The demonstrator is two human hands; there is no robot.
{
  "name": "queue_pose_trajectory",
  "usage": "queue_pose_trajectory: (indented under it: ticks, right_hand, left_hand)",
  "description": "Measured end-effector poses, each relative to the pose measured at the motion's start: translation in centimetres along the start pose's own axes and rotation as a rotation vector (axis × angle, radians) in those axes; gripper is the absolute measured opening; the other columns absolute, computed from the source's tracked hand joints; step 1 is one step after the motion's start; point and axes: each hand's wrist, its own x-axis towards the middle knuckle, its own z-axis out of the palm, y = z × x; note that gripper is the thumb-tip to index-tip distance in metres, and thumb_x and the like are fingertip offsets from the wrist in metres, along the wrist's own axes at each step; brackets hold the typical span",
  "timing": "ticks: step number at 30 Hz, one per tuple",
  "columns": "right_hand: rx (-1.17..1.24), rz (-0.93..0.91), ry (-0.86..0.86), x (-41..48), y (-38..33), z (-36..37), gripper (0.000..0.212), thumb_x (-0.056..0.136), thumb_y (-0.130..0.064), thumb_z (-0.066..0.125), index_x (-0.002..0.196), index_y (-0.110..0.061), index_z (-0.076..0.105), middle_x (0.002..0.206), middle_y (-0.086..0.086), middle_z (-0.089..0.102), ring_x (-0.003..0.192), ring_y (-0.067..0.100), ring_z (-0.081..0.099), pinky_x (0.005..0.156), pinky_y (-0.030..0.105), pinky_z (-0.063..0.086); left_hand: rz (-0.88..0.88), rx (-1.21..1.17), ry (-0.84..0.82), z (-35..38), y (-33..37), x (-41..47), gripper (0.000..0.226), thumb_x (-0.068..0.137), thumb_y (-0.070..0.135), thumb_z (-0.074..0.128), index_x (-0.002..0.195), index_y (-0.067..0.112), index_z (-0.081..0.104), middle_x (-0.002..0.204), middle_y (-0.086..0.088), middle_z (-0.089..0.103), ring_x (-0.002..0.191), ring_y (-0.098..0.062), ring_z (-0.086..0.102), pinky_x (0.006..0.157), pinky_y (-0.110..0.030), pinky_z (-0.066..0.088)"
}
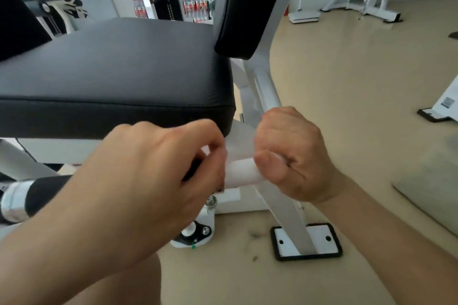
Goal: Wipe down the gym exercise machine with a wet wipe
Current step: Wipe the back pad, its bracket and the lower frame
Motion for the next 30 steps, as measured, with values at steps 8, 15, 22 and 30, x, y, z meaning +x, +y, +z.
queue_pose_trajectory:
  ticks: [8,15,22,30]
  right_hand:
    - [0.523,0.738,-0.134,1.7,1.2,-0.9,0.025,0.09,-0.023,0.05,0.089,-0.027,0.075,0.136,-0.013,0.057,0.136,-0.008,0.033,0.108,0.012,0.025]
    - [0.173,0.955,-0.351,6.2,3.3,-0.5,0.034,0.097,-0.002,0.041,0.122,-0.007,0.062,0.132,0.005,0.05,0.115,0.029,0.057,0.085,0.031,0.047]
    - [-0.105,1.012,-0.467,7.8,4.7,1.1,0.029,0.095,-0.014,0.043,0.112,-0.005,0.065,0.131,0.013,0.052,0.117,0.032,0.052,0.087,0.031,0.041]
    - [0.698,0.957,0.053,-1.1,-5.6,-2.4,0.042,0.092,-0.038,0.047,0.131,-0.026,0.057,0.14,-0.024,0.05,0.134,-0.013,0.033,0.109,0.008,0.027]
  left_hand:
    - [0.152,0.262,-0.005,2.2,2.7,2.1,0.043,0.093,0.034,0.046,0.054,0.023,0.03,0.042,0.006,0.022,0.033,-0.021,0.016,0.037,-0.022,0.021]
    - [0.163,0.188,0.038,2.7,3.0,2.8,0.04,0.09,0.032,0.037,0.052,0.024,0.029,0.044,0.006,0.015,0.038,-0.017,0.008,0.042,-0.021,0.014]
    - [0.393,0.268,-0.097,3.9,2.8,3.7,0.027,0.063,0.011,0.074,0.086,0.01,0.06,0.047,-0.003,0.029,0.04,-0.018,0.014,0.047,-0.022,0.017]
    - [0.29,0.198,0.031,2.8,3.6,2.5,0.032,0.084,0.031,0.062,0.061,0.018,0.044,0.047,0.002,0.037,0.035,-0.018,0.029,0.04,-0.024,0.016]
